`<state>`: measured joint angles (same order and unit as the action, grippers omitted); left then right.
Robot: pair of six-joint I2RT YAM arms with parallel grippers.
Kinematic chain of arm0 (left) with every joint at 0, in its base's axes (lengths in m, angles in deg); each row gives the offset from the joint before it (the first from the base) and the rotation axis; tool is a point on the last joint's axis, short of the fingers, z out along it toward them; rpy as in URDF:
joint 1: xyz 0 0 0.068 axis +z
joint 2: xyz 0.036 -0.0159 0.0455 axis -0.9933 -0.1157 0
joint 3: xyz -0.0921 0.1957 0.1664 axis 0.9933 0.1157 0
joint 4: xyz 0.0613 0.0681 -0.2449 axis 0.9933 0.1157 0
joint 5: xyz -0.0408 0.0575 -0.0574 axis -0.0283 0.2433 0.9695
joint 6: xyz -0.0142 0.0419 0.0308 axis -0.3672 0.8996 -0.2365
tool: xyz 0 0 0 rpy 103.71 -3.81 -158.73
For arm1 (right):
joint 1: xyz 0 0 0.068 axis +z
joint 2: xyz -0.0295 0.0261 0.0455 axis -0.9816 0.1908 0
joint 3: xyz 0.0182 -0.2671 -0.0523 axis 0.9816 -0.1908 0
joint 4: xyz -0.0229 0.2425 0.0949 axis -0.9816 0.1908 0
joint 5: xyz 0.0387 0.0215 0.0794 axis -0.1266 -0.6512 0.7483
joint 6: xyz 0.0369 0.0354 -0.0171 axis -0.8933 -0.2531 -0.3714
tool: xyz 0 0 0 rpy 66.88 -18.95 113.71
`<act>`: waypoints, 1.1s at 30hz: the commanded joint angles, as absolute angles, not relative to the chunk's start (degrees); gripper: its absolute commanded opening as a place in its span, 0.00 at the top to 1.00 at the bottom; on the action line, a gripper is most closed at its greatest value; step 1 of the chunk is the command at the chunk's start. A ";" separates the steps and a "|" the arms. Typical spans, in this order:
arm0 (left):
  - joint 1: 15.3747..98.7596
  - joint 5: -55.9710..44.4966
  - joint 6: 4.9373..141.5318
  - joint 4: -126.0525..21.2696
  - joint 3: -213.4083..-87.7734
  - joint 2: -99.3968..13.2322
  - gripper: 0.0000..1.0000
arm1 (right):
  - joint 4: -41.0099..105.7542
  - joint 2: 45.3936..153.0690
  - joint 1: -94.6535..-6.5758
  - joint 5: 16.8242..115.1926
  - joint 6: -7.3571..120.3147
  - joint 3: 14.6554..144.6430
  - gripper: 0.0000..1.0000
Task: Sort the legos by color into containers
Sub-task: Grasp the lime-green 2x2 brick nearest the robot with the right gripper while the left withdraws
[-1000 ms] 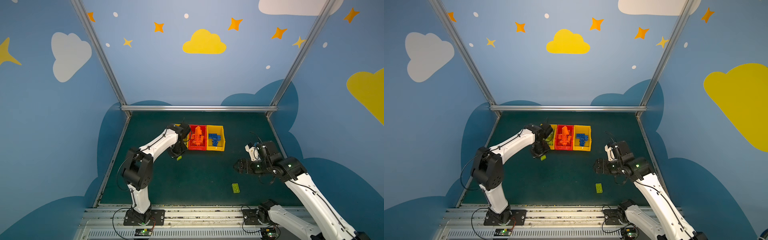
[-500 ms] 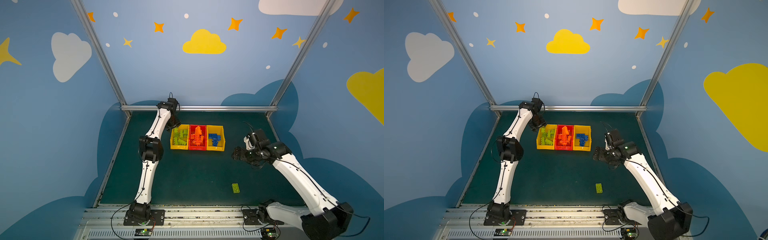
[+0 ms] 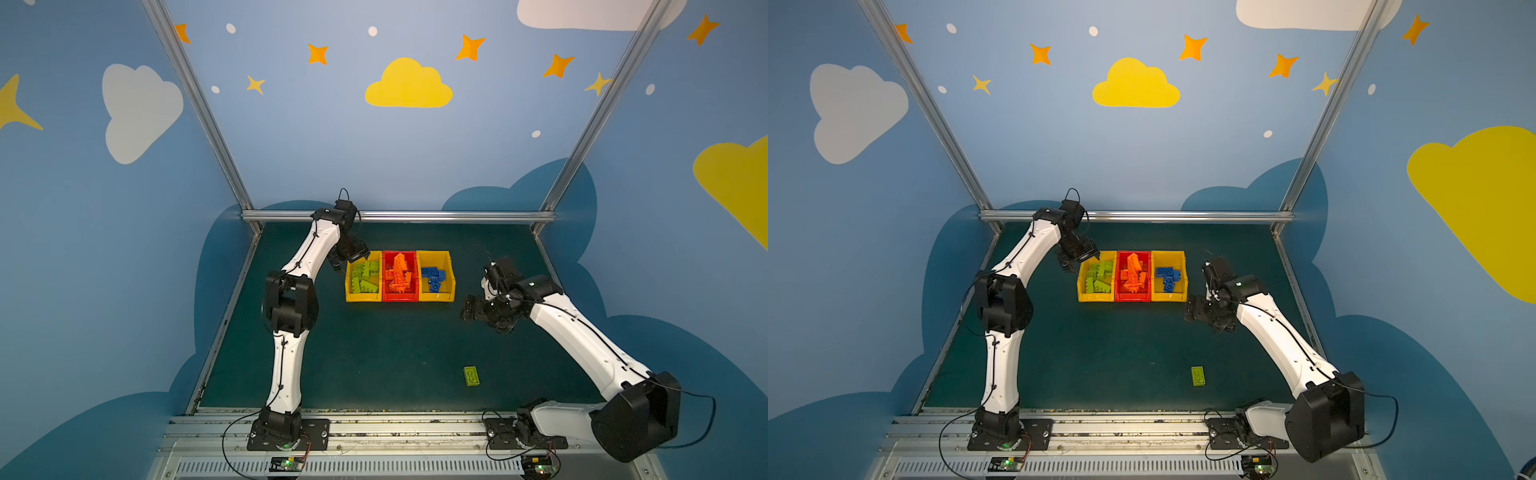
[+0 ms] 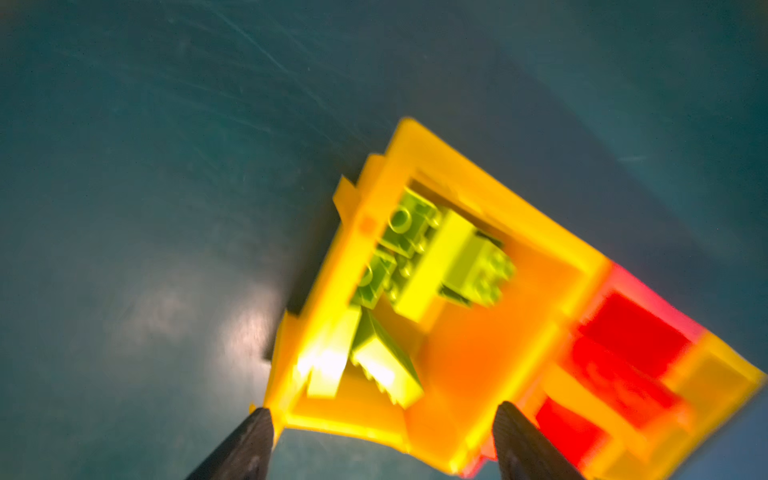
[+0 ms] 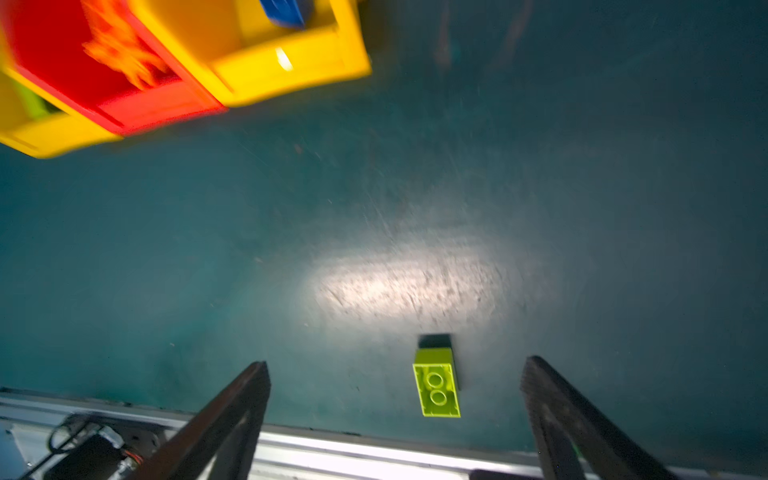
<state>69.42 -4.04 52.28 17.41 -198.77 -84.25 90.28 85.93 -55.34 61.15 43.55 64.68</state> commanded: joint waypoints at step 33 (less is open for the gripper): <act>61.73 -19.85 32.03 8.25 -131.68 -13.45 0.00 | 85.21 98.55 -45.86 67.82 43.23 47.97 0.74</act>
